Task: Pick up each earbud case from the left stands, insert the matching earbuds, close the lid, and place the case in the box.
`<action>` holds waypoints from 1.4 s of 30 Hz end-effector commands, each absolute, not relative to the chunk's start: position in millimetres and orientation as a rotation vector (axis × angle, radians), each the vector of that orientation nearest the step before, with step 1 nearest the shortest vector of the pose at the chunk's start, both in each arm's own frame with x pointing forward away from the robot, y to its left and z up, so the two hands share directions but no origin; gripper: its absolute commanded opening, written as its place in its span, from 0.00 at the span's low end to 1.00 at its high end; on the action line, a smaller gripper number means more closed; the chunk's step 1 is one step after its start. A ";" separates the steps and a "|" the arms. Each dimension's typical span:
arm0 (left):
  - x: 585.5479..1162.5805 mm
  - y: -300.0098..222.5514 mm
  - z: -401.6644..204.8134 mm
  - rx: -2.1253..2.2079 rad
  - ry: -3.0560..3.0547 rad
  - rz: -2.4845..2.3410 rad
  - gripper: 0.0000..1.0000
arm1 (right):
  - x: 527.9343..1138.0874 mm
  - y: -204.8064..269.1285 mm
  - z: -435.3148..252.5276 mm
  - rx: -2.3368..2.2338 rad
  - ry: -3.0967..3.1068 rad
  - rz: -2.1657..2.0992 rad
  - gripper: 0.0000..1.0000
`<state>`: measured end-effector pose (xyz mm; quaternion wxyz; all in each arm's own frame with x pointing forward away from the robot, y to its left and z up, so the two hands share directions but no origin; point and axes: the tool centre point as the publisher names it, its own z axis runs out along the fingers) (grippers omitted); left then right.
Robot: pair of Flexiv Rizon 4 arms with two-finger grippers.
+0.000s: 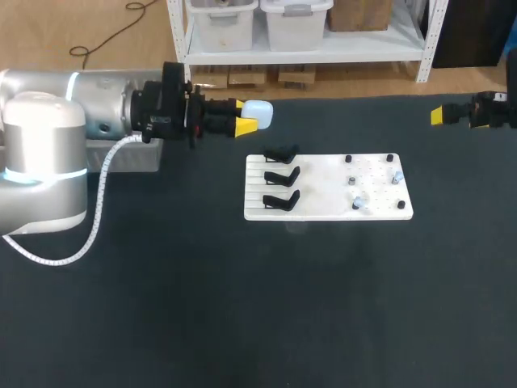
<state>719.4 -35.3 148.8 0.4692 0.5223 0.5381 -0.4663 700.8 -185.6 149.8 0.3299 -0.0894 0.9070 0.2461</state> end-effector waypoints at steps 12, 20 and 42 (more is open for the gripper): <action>693.1 -41.8 145.7 1.195 1.288 -1.255 0.00 | 682.4 -130.4 174.0 -0.462 2.338 0.686 1.00; 692.3 -45.0 139.6 1.196 1.261 -1.318 0.00 | 652.8 -75.0 181.4 -0.629 2.326 0.760 1.00; 700.4 -44.7 126.0 1.239 1.181 -1.308 0.00 | 628.8 0.9 166.2 -0.738 2.406 0.765 1.00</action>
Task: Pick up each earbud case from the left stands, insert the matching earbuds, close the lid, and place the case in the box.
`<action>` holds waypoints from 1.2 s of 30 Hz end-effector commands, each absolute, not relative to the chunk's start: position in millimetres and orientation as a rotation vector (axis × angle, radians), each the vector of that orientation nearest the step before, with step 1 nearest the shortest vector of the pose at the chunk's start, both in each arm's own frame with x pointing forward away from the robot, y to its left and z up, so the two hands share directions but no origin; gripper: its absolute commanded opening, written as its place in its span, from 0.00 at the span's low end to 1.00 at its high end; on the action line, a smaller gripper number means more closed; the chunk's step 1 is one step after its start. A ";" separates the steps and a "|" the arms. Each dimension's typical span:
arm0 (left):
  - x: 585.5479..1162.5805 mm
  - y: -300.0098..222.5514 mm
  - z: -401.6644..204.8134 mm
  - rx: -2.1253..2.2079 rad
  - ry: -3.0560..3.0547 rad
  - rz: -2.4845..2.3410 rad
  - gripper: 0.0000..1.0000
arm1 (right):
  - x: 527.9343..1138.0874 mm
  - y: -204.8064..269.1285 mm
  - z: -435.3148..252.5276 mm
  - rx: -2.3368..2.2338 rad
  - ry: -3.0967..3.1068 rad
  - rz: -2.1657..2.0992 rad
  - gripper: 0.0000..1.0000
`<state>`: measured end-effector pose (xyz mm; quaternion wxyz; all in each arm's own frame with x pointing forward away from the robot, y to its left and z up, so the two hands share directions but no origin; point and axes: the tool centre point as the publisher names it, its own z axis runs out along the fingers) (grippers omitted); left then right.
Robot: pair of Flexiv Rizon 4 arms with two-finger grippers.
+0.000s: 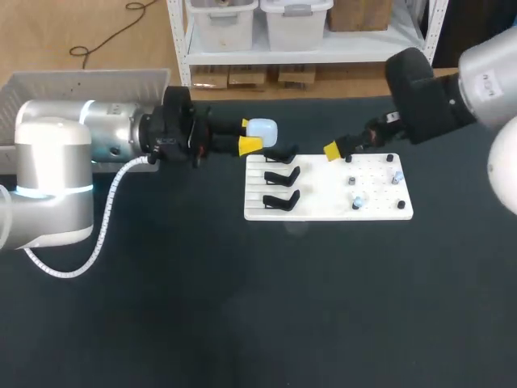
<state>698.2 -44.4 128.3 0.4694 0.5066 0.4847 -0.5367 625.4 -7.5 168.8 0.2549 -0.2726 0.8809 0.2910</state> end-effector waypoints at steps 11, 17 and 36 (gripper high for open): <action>702.3 -43.6 127.8 1.248 1.159 -1.303 0.00 | 635.8 33.0 161.2 -0.808 2.432 0.704 1.00; 702.3 -43.6 127.8 1.248 1.159 -1.303 0.00 | 650.1 62.4 159.9 -0.854 2.418 0.700 1.00; 702.3 -43.6 127.8 1.248 1.159 -1.303 0.00 | 688.7 80.6 144.8 -0.835 2.471 0.675 1.00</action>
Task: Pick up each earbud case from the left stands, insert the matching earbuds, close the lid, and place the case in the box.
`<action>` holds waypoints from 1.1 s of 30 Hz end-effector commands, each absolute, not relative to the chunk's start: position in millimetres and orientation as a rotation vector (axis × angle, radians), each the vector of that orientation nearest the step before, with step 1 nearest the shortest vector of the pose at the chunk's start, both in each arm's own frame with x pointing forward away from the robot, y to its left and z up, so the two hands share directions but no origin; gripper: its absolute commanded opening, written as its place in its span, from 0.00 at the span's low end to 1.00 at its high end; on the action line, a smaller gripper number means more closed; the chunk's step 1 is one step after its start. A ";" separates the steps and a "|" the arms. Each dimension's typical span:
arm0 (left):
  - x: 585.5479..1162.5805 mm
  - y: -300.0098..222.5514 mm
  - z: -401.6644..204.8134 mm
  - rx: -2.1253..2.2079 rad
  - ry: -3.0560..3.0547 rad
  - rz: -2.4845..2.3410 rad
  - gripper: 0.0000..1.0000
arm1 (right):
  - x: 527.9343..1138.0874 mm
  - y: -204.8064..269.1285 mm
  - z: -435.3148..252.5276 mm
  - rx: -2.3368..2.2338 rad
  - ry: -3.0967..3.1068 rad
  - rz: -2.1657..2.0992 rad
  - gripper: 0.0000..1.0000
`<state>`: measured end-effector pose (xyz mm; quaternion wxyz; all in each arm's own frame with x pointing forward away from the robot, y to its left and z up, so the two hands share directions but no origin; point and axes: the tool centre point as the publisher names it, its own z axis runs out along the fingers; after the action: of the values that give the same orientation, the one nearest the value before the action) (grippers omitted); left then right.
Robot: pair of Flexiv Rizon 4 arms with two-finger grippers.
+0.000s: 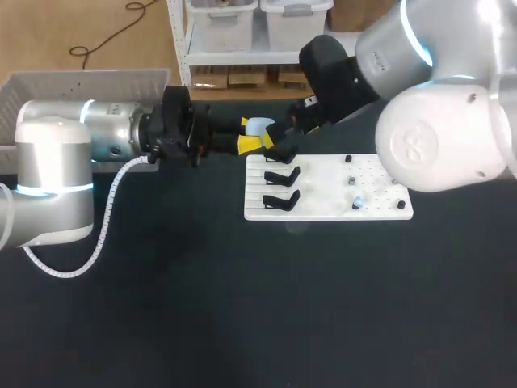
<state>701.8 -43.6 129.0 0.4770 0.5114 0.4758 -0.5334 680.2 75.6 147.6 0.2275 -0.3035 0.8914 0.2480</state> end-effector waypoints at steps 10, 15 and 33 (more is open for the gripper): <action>702.3 -43.6 127.8 1.248 1.159 -1.303 0.00 | 700.8 78.7 139.8 -0.806 2.501 0.677 1.00; 702.3 -43.6 127.8 1.248 1.159 -1.303 0.00 | 702.5 80.8 137.8 -0.815 2.509 0.680 1.00; 702.3 -43.6 127.8 1.248 1.159 -1.303 0.00 | 710.6 80.3 132.6 -0.807 2.512 0.651 1.00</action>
<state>702.3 -43.5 129.2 0.4772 0.5112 0.4760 -0.5333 710.2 80.8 131.3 0.2088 -0.2918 0.9030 0.2364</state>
